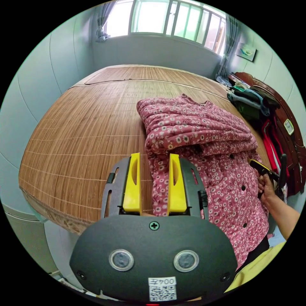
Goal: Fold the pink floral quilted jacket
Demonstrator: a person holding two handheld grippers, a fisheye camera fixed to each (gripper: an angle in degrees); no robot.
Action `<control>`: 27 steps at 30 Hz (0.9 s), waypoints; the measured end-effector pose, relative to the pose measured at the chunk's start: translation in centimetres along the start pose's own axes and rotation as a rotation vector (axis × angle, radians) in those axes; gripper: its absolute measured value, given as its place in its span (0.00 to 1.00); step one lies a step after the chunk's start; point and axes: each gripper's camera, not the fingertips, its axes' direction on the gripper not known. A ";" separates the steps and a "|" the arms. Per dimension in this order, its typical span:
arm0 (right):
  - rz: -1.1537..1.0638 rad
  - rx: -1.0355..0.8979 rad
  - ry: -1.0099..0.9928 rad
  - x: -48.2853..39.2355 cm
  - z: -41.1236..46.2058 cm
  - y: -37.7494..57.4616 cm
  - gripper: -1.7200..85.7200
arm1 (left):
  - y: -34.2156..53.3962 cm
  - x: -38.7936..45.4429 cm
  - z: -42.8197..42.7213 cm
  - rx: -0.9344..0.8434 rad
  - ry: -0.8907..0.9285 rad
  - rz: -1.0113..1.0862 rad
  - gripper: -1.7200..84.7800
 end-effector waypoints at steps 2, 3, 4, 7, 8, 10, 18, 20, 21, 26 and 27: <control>-0.001 0.001 0.002 0.2 0.1 0.0 0.10 | -0.2 0.3 1.0 -0.013 -0.035 0.005 0.17; -0.001 0.001 0.003 0.3 0.1 0.0 0.10 | -0.2 0.2 1.2 -0.011 -0.042 0.001 0.16; -0.001 0.000 0.004 0.4 0.2 0.0 0.10 | -0.2 0.0 1.5 -0.002 -0.039 -0.014 0.16; -0.001 0.001 0.004 0.9 0.3 0.0 0.10 | 0.1 -0.6 2.0 0.021 -0.008 -0.054 0.16; 0.000 0.002 0.000 1.2 0.3 0.0 0.10 | 0.3 -0.5 2.3 0.025 -0.013 -0.054 0.16; 0.005 0.003 -0.012 1.7 0.3 0.0 0.10 | 0.6 0.0 3.0 0.014 -0.044 -0.033 0.15; 0.039 0.204 -0.205 3.9 -5.4 -1.5 0.13 | 1.3 -0.5 3.6 -0.001 -0.062 -0.020 0.13; 0.068 0.174 -0.291 4.8 -4.9 -4.7 0.14 | 1.4 -1.2 3.7 -0.005 -0.033 -0.032 0.13; 0.086 0.158 -0.327 5.3 -4.5 -5.6 0.14 | 1.5 -1.4 3.7 -0.006 -0.030 -0.033 0.13; 0.248 0.001 -0.436 8.8 -0.7 -9.9 0.16 | 1.8 -1.4 3.5 -0.004 -0.063 -0.016 0.13; 0.248 -0.015 -0.437 8.8 -0.4 -10.0 0.16 | 1.9 -1.4 3.5 -0.003 -0.068 -0.014 0.13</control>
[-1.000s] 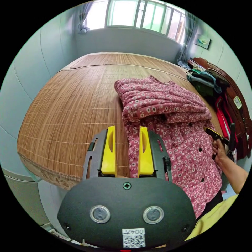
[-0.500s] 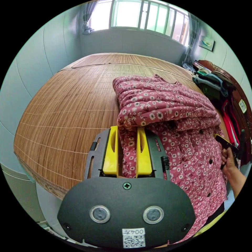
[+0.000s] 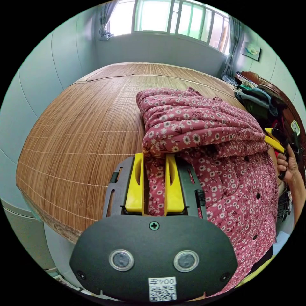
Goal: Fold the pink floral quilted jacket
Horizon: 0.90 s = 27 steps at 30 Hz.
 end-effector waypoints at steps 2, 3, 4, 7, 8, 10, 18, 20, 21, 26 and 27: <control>0.003 -0.050 0.000 0.2 0.8 0.0 0.15 | 0.2 -0.1 -0.1 0.004 -0.012 0.006 0.13; 0.003 -0.052 -0.001 0.3 0.9 0.1 0.15 | 0.2 -0.1 -0.1 0.005 -0.014 0.007 0.13; 0.008 -0.054 -0.011 0.4 1.1 0.2 0.14 | 0.3 -0.3 -0.2 0.005 -0.014 0.007 0.13; 0.045 -0.090 -0.072 1.0 2.0 -0.2 0.12 | 0.5 -0.7 -0.2 0.005 -0.009 0.003 0.13; 0.048 -0.101 -0.106 1.0 2.1 -0.5 0.10 | 0.6 -0.9 -0.2 0.005 -0.006 0.002 0.13; 0.028 -0.093 -0.129 -0.1 1.8 -1.0 0.07 | 0.6 -1.2 -0.3 0.004 -0.001 -0.002 0.13; -0.435 0.200 -0.093 -14.9 -8.9 -0.3 0.03 | 1.3 -2.2 -0.9 0.034 0.013 -0.007 0.13; -0.370 0.168 0.010 -11.6 -8.3 -0.6 0.03 | 1.7 -2.0 -1.4 0.060 0.002 0.007 0.12; -0.322 0.145 0.019 -9.9 -7.6 -0.8 0.03 | 1.7 -2.0 -1.4 0.062 -0.003 0.009 0.12; -0.060 -0.011 0.000 0.4 -1.8 0.7 0.04 | 1.6 -2.3 -1.5 0.048 0.002 0.010 0.12; -0.053 -0.009 0.000 0.6 -1.6 0.9 0.04 | 1.5 -2.3 -1.6 0.046 0.006 0.011 0.12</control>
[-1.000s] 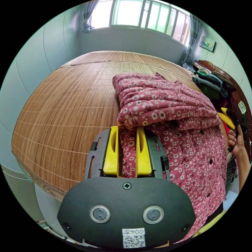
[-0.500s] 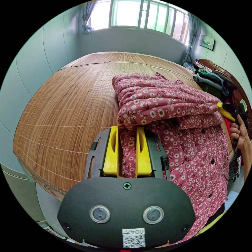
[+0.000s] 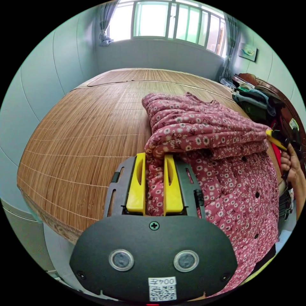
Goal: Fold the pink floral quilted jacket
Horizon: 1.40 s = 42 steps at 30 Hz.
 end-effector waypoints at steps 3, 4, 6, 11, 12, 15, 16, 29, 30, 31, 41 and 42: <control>0.024 0.032 -0.035 0.0 -0.2 0.3 0.04 | -0.3 0.1 -0.9 0.014 -0.001 0.021 0.13; 0.015 0.038 -0.040 -0.3 -0.4 0.1 0.05 | -0.5 0.3 -1.3 0.020 -0.012 0.034 0.13; 0.001 0.042 -0.044 -0.8 -0.7 -0.3 0.05 | -1.0 0.6 -1.7 0.023 -0.044 0.053 0.14; 0.011 0.062 -0.093 -1.7 -1.0 -0.4 0.05 | -2.3 1.3 -0.3 -0.059 -0.069 0.147 0.14; 0.012 0.064 -0.097 -1.8 -1.0 -0.4 0.05 | -2.3 1.3 -0.1 -0.067 -0.062 0.149 0.14; 0.000 0.075 -0.098 -2.6 -1.4 -0.2 0.04 | -2.2 0.6 -0.1 -0.061 -0.020 0.122 0.13; -0.016 0.098 -0.085 -3.1 -2.0 -0.1 0.04 | -2.4 0.4 -0.9 -0.046 -0.015 0.124 0.12; -0.100 -0.094 0.166 -1.2 5.1 2.5 0.04 | -0.9 1.6 1.4 -0.066 -0.201 0.290 0.10; -0.101 -0.096 0.166 -1.2 5.2 2.5 0.04 | -1.0 1.7 1.4 -0.067 -0.206 0.291 0.10; -0.092 -0.093 0.158 -1.3 5.2 2.4 0.05 | -1.1 1.8 1.4 -0.069 -0.210 0.287 0.10; -0.238 -0.023 0.182 -3.9 -2.9 5.9 0.15 | -0.5 -1.9 -4.4 -0.049 -0.116 0.299 0.18; -0.250 -0.011 0.190 -4.2 -3.5 6.1 0.15 | -0.4 -2.4 -4.9 -0.044 -0.111 0.294 0.18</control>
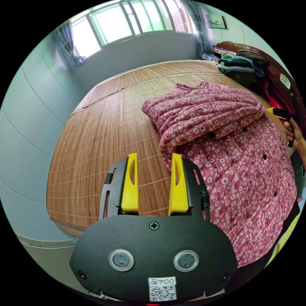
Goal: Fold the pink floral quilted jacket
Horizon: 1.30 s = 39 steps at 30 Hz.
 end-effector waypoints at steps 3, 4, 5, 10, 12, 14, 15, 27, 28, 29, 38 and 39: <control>-0.078 0.029 0.065 -1.7 -1.3 -0.6 0.15 | 0.4 -1.3 -2.7 0.087 0.056 -0.026 0.18; -0.110 0.034 0.077 -2.7 -1.1 -1.2 0.15 | -0.4 -1.0 -3.7 0.150 0.090 -0.036 0.17; -0.140 0.038 0.084 -3.8 -0.6 -2.0 0.14 | -1.7 -0.4 -4.3 0.206 0.120 -0.046 0.16; -0.254 0.090 0.183 -8.7 2.8 -4.9 0.13 | -9.1 3.3 -2.9 0.327 0.174 -0.111 0.12; -0.274 0.106 0.209 -9.5 4.2 -5.8 0.13 | -11.7 4.8 -1.3 0.330 0.128 -0.129 0.11; -0.244 0.040 0.256 -8.9 6.9 -6.8 0.14 | -14.4 6.0 2.2 0.252 0.070 -0.137 0.10; -0.237 0.010 0.264 -8.5 7.8 -6.9 0.14 | -14.8 6.2 3.4 0.213 0.055 -0.130 0.10; -0.180 -0.011 0.173 -6.4 10.2 -5.2 0.14 | -13.6 6.0 10.5 0.047 0.015 -0.145 0.09; -0.158 0.040 0.153 -6.8 8.5 -4.8 0.14 | -13.5 5.2 9.9 0.062 0.056 -0.170 0.10; -0.149 0.100 0.125 -7.4 6.5 -3.9 0.15 | -13.3 4.1 8.9 0.082 0.113 -0.197 0.11; -0.222 -0.052 0.127 -13.2 3.7 5.0 0.17 | -1.1 -4.9 -1.4 0.174 0.233 -0.294 0.13; -0.228 -0.059 0.135 -13.5 3.9 5.3 0.17 | -0.2 -5.2 -1.2 0.149 0.229 -0.294 0.13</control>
